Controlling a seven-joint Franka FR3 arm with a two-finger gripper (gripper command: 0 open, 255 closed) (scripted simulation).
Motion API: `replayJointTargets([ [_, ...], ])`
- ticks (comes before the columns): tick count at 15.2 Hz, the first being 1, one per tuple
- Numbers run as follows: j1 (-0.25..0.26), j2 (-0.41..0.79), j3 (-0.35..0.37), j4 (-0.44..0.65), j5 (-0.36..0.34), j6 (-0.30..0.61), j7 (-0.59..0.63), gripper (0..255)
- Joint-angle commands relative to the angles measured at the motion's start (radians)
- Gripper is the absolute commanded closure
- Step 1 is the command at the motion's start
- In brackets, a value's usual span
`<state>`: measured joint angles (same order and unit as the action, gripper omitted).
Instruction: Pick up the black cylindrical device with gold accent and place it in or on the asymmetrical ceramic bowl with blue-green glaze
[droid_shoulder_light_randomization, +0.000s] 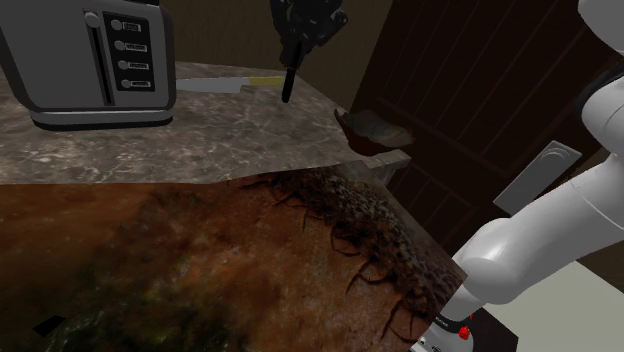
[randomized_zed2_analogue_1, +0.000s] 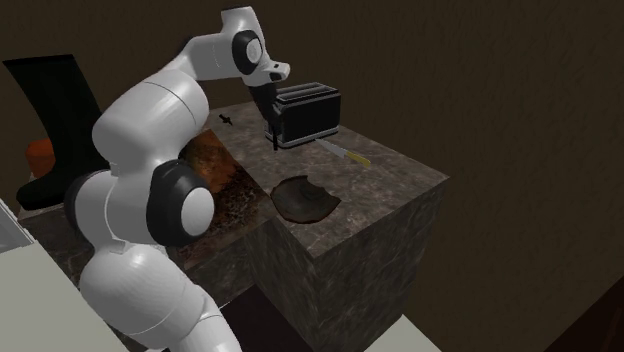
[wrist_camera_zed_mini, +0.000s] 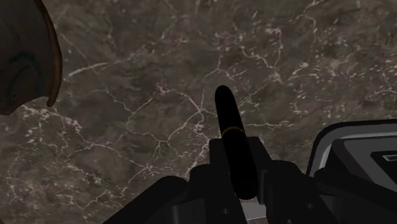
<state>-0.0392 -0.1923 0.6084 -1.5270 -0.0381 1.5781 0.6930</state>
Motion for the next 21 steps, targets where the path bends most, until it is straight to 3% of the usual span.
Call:
replayJointTargets([
  [1, 0.000, 0.021, 0.009, 0.048, -0.013, -0.032, 0.007, 255],
  [8, 0.006, 0.098, 0.041, 0.216, -0.063, -0.140, 0.028, 255],
  [14, -0.039, -0.126, -0.128, 0.025, 0.074, -0.128, -0.161, 255],
  [21, -0.049, -0.295, -0.304, -0.111, 0.118, -0.158, -0.346, 255],
])
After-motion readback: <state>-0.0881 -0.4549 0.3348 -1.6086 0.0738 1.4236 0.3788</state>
